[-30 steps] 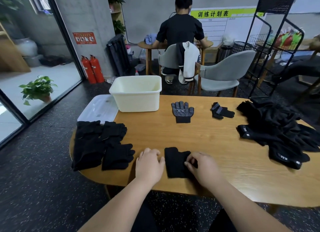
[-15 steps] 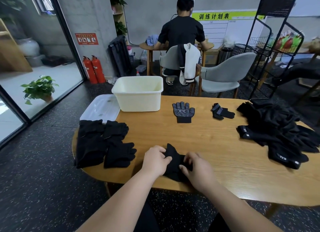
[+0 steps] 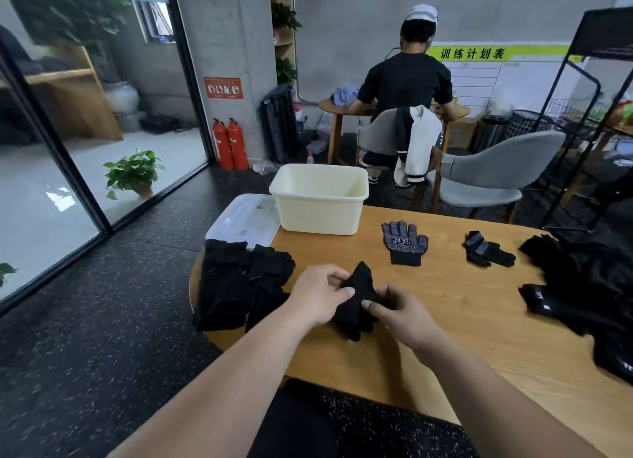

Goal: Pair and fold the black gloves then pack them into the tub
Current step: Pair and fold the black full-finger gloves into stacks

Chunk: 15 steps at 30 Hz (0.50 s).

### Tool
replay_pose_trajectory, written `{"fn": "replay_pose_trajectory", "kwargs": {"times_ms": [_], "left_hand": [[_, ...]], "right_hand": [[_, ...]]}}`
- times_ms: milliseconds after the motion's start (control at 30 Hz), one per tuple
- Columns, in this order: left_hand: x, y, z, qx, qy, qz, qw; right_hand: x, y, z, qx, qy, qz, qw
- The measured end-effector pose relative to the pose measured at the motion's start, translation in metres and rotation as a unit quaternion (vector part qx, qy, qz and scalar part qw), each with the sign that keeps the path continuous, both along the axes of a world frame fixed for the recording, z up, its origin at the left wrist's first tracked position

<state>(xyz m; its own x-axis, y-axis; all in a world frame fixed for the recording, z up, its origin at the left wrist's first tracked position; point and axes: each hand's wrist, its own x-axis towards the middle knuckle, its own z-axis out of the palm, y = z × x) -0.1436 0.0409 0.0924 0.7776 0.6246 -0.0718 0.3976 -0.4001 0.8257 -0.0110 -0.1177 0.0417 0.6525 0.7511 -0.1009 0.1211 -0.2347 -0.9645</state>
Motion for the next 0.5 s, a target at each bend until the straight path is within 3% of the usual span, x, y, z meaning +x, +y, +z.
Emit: {"fn": "replay_pose_trajectory", "kwargs": {"times_ms": [267,500], "left_hand": [[-0.019,0.058,0.009,-0.014,-0.025,0.091,0.995],[-0.023,0.113,0.001,-0.033,-0.015,0.154,0.987]], "right_hand": [[-0.011,0.076,0.011,0.012,0.04,-0.001,0.999],[-0.01,0.143,0.022,-0.02,-0.01,0.013,1.0]]}}
